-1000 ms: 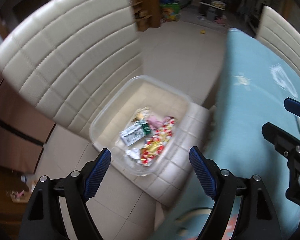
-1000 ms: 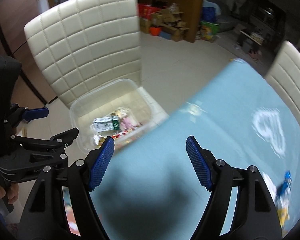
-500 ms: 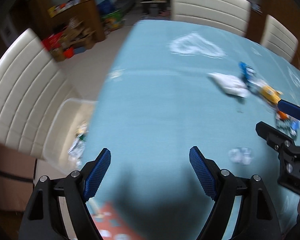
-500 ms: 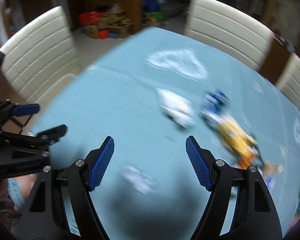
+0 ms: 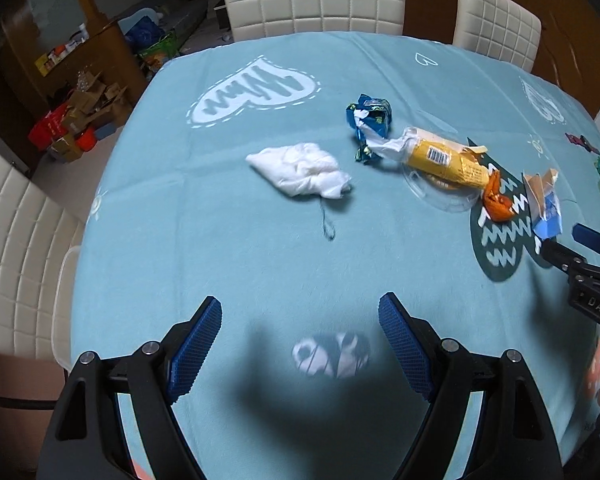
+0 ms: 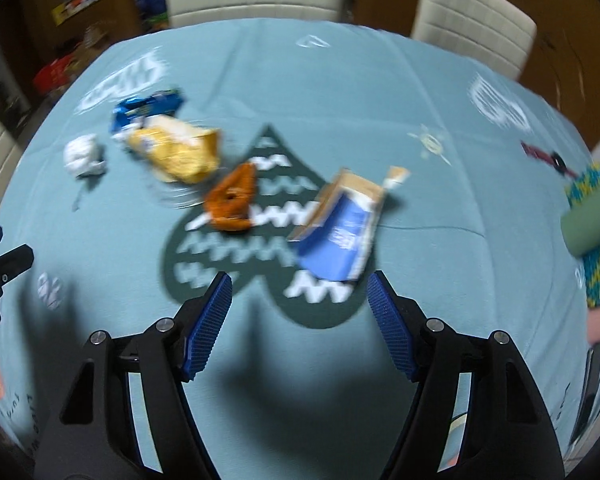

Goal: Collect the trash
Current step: 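Grasp the blue paper cup with the right tool while the left tool grasps the white tissue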

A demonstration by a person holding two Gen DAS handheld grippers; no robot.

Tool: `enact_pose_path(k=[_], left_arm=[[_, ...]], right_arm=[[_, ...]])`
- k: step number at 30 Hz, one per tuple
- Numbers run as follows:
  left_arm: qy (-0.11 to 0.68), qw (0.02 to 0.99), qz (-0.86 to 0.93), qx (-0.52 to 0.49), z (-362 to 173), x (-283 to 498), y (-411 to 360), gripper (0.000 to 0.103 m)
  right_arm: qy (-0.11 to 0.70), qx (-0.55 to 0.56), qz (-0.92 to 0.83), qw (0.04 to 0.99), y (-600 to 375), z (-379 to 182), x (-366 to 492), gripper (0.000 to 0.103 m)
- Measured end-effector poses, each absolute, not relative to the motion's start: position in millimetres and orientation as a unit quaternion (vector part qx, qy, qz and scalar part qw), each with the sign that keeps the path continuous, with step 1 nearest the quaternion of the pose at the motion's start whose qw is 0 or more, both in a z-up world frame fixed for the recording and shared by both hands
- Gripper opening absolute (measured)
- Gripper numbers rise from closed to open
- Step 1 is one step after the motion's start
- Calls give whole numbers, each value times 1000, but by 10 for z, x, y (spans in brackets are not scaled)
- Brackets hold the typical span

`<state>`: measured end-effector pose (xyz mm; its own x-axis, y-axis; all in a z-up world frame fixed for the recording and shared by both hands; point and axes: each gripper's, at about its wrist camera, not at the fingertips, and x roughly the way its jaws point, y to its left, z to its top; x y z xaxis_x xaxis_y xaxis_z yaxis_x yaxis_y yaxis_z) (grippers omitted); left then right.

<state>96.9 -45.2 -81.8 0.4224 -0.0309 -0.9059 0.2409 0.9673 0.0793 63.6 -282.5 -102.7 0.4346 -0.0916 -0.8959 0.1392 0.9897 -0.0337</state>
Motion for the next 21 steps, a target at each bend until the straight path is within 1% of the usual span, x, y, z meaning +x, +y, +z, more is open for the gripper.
enact_pose_path(k=[9,12,16,17,18,19,20,21], left_arm=[[524,837,-96,123,-838,1389,-741,79],[527,835,-94,124,-884,1529,-753,79],[538,831,-80,117,-993,1696,-697,79],[540,830,-77,114,-1018,1739,-687,79],[542,829,-73,114,-1052,1781,-672,79],[543,829,-68,117,-1083,1816,-668,79],[544,828,-63,120,-1118,1851,-670,79],[546,827,-63,119,-1142,1872,-671,79]], right_arm=[[535,50,-84,839,-3027,-1192,936,73],[541,57,-86,835,-3032,-1271,1001,74],[527,52,-89,844,-3037,-1288,1049,74],[525,54,-86,845,-3040,-1282,1047,69],[520,52,-82,848,-3020,-1271,1056,59],[518,49,-74,850,-2987,-1256,1070,51],[519,44,-64,851,-2943,-1241,1087,38],[520,41,-56,851,-2908,-1229,1088,36]])
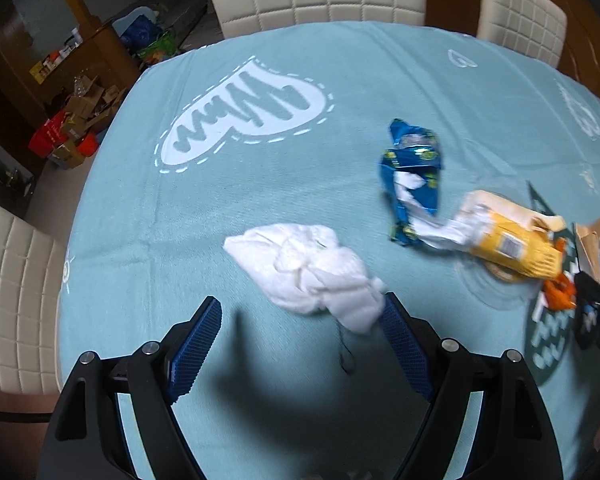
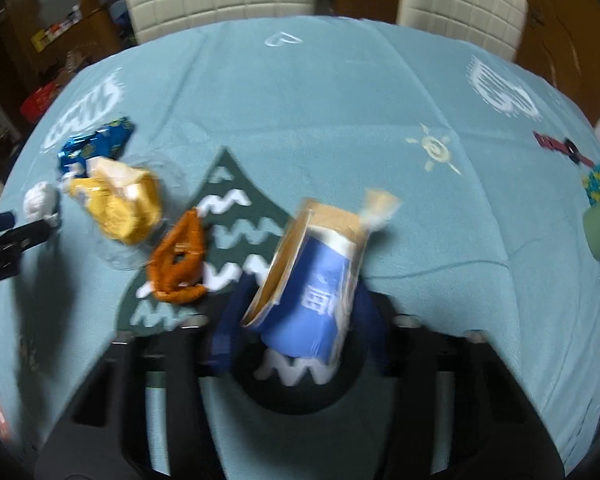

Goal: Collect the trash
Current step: 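Grasp the blue paper cup with the right tool while the left tool grasps the white tissue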

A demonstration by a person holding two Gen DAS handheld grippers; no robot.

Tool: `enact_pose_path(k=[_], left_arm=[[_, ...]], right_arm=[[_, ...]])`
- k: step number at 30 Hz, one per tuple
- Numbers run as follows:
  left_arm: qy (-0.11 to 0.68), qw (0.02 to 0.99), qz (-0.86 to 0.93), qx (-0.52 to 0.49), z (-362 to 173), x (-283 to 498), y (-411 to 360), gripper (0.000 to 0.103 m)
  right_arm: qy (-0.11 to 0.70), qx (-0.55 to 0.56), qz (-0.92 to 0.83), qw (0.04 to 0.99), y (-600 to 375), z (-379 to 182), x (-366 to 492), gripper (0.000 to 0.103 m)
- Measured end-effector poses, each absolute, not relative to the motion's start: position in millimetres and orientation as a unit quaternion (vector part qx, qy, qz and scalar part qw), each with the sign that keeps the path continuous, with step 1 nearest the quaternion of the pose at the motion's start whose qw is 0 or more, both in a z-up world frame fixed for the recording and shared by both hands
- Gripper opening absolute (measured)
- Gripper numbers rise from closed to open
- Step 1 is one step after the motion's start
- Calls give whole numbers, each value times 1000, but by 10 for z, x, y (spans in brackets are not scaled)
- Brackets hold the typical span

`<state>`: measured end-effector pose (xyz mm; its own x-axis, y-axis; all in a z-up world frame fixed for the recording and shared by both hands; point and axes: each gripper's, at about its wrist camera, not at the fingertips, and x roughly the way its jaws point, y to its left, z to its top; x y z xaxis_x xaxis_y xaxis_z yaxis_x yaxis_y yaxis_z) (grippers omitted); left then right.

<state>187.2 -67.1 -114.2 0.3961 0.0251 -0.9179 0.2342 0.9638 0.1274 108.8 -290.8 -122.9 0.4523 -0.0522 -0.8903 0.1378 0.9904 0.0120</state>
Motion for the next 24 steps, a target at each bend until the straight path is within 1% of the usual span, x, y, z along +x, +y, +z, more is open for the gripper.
enact_pose_path(k=[3,5,7,8,9,10,13,17,24], left_arm=[[547,827,-74,106,-1187,1921,-650,79],[545,827,-83,108,-1194,1931,-657,76],[549,823,-113,93,-1175,1917,-664,52],[548,823,-115,97,-1157,1901,-679,44],[548,822,-118,100,-1152,1896,-693,33],[549,821,-119,103,-1147,1878,-700,30],[548,820,-128,102,-1125,1794,-672,25],[543,822,-135,108,-1088,1654,-649,24],[534,825,-146,112,-996,1367,-616,24]], right_arm=[[516,30,-36,855,-2772,-1207,1083,35],[511,20,-30,859,-2686,-1190,1077,35],[509,20,-28,860,-2651,-1173,1071,35],[507,20,-29,861,-2641,-1154,1064,35],[504,21,-30,863,-2642,-1136,1059,35],[502,23,-31,864,-2649,-1116,1047,35],[498,30,-34,866,-2697,-1056,991,35],[494,46,-25,868,-2746,-993,868,35],[501,33,-7,865,-2576,-937,708,35]])
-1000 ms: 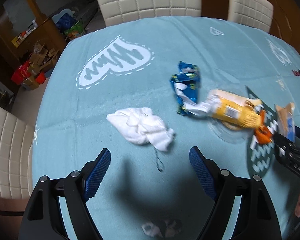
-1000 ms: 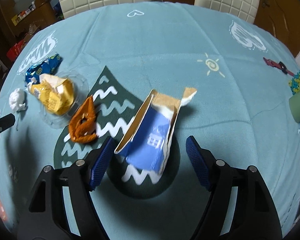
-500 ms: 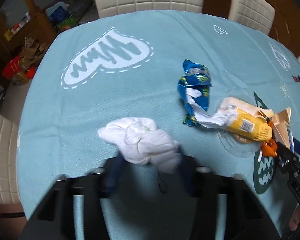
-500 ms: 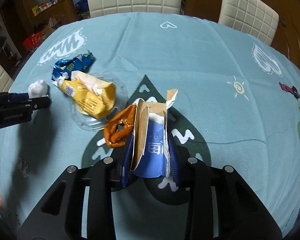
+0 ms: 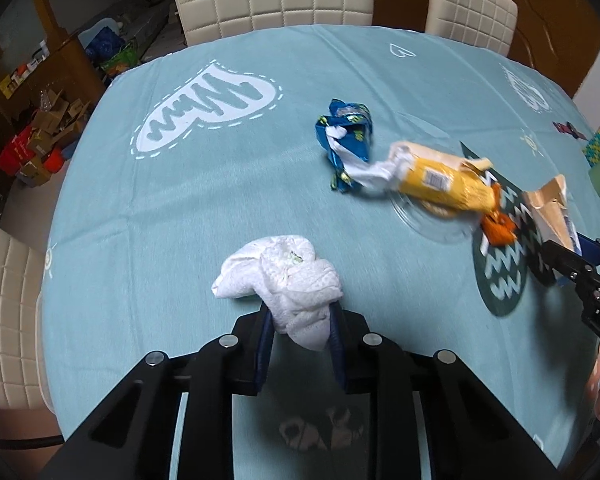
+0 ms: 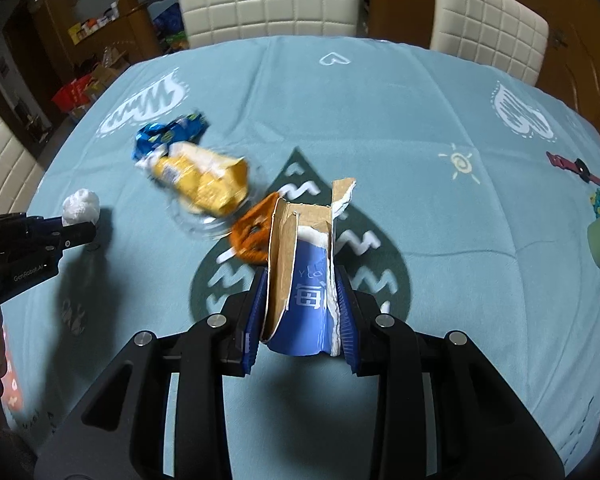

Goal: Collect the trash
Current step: 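Grasp the blue paper cup with the right tool while the left tool grasps the white tissue, then carry the blue cup and white tissue to the clear bin and release them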

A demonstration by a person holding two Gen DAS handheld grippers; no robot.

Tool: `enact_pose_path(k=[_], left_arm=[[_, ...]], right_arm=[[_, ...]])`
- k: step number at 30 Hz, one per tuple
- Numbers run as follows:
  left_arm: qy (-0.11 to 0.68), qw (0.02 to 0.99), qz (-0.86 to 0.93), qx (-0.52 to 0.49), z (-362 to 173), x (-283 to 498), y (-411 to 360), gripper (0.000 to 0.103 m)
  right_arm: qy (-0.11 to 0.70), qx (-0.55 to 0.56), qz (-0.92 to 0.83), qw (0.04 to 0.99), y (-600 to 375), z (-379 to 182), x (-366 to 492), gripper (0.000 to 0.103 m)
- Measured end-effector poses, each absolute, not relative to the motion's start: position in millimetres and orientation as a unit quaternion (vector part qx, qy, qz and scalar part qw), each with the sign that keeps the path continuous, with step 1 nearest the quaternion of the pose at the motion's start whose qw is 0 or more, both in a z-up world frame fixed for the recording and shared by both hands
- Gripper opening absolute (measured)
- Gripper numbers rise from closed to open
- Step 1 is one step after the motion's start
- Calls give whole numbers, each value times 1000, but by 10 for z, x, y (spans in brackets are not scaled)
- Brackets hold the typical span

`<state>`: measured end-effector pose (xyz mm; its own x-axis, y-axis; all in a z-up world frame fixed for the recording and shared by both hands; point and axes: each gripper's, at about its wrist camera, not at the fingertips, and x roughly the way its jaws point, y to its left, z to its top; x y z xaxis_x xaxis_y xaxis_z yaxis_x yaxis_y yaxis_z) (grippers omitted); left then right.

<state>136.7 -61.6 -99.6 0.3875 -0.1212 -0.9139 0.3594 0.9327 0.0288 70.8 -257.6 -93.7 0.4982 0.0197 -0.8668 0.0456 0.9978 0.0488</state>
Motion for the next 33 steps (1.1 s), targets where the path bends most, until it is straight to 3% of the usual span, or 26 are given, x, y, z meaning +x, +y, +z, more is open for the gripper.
enact_pose_path(k=[33], left_arm=[[510,856,-46,70,-674,506,606,24]], right_arm=[[490,-81,151,855,-950,-699,478,36]])
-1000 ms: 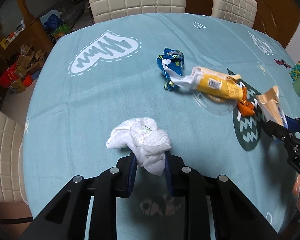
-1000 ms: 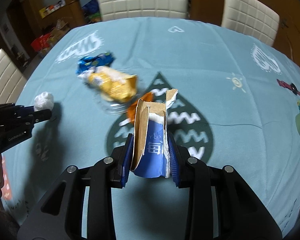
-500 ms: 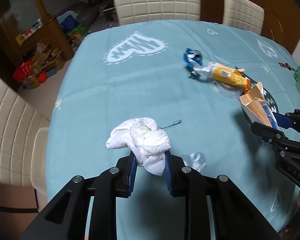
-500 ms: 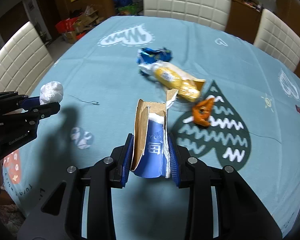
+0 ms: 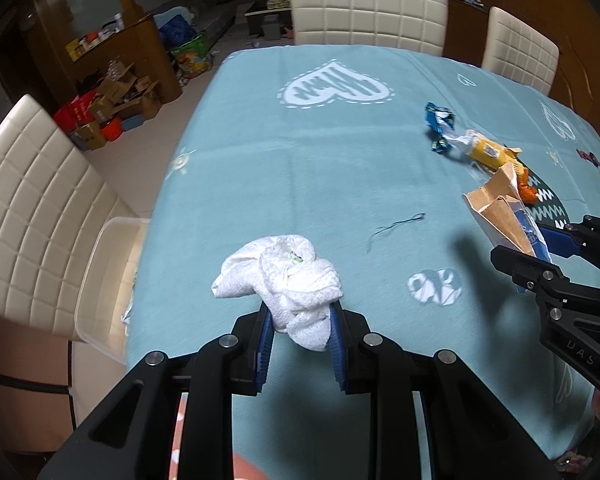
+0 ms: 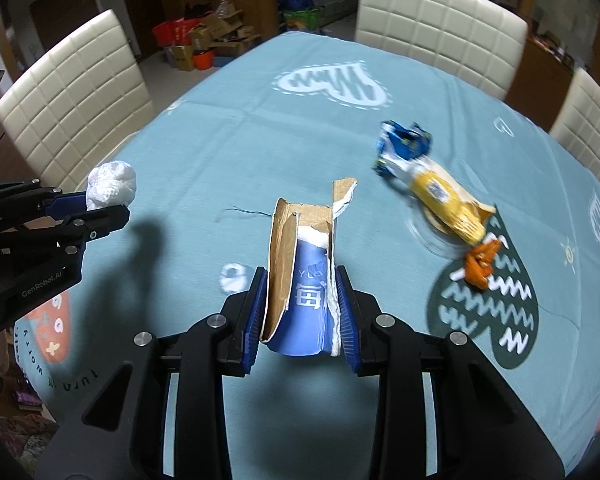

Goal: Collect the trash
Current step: 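Carry the blue cup and white tissue to the clear bin and release them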

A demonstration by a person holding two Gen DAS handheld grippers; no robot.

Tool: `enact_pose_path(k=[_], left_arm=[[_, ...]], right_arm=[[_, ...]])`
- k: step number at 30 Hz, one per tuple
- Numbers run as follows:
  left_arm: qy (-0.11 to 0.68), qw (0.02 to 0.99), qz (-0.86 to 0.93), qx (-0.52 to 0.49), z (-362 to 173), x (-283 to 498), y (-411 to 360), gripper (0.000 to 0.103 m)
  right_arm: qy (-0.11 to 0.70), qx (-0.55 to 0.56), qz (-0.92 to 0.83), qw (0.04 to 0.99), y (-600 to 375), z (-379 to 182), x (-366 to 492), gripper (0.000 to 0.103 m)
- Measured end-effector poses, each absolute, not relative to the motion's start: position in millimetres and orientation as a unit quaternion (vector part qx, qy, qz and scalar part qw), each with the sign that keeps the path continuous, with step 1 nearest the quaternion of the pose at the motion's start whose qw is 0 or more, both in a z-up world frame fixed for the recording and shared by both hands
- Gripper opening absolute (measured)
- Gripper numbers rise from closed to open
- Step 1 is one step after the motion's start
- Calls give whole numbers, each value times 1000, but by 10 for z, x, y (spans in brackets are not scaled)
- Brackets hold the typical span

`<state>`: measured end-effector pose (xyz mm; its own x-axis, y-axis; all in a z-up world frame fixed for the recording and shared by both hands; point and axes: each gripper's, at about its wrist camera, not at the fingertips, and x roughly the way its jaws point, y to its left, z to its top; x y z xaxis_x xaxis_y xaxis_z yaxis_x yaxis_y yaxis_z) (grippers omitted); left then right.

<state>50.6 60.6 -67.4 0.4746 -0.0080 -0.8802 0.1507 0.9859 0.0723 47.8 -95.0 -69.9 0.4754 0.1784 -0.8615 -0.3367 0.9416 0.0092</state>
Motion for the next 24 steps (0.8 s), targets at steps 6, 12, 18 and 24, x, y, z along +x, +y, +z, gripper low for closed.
enact_pose_path(k=[6,12,18,24], left_arm=[[511,858,-22,50,-669,472,908,24],[505,862,-1,32,-652,474,1185,25],[502,864,15,25,-662,489,1456,25],[501,865,36,4,-698,538,1819,25]], right_arm=[[488,-98,168,851,-671,-690,521,36],[484,-123,185,846,-388,-680,569,36],[480,-143,203,841,-48,-657,657,36],[475,-164,224,835,382,-640,758,36]])
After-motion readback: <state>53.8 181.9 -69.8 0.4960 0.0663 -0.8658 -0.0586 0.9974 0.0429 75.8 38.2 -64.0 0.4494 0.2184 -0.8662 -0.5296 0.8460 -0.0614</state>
